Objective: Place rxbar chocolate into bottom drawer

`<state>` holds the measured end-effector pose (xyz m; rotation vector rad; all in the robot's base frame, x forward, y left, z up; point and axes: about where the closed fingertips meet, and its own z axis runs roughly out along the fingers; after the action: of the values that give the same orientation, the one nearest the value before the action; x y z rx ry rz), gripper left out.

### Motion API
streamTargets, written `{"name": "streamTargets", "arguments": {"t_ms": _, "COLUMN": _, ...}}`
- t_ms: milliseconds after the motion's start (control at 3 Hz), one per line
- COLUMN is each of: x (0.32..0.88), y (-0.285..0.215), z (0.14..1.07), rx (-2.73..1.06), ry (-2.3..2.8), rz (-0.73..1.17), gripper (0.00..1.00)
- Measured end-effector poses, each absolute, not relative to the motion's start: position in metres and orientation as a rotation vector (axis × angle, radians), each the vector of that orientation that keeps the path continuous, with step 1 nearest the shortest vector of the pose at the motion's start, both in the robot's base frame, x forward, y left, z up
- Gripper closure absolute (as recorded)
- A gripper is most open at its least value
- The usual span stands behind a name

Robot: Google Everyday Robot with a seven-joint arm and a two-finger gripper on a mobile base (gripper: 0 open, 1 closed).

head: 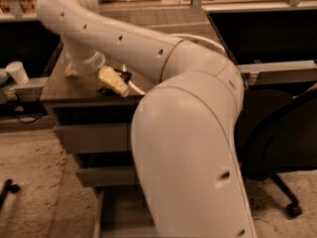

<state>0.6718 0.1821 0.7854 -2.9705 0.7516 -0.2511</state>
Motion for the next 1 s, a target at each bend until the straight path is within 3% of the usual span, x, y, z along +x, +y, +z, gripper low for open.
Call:
{"name": "streamTargets", "arguments": {"t_ms": 667, "x": 0.670, "y": 0.181, "z": 0.795, "rx": -2.970, "ry": 0.752, "rz": -0.252, "gripper": 0.00}}
{"name": "streamTargets", "arguments": {"t_ms": 1000, "x": 0.664, "y": 0.175, "z": 0.816, "rx": -2.946, "ry": 0.734, "rz": -0.296, "gripper": 0.27}}
